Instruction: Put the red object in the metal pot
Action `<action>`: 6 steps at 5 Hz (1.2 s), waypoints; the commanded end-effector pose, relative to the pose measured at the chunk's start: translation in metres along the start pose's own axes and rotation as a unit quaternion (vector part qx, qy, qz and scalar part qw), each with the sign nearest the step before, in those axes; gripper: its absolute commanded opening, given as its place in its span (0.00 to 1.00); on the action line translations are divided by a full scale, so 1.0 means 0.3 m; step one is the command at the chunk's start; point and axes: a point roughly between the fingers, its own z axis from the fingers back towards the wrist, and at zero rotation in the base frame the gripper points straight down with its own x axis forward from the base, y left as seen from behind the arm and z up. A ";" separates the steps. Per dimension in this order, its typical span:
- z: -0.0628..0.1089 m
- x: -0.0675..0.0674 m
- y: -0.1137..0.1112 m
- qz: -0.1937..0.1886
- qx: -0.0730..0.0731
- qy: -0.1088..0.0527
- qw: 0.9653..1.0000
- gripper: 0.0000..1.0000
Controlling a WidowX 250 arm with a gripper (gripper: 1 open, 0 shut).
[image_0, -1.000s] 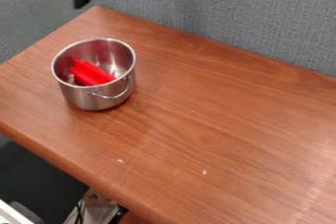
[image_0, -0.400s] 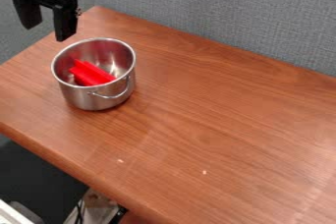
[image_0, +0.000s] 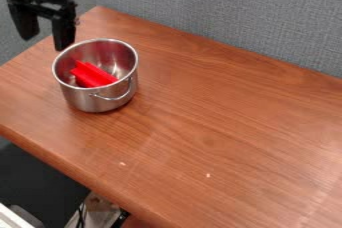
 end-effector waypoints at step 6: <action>0.026 0.054 -0.118 -0.082 0.049 -0.068 0.993 1.00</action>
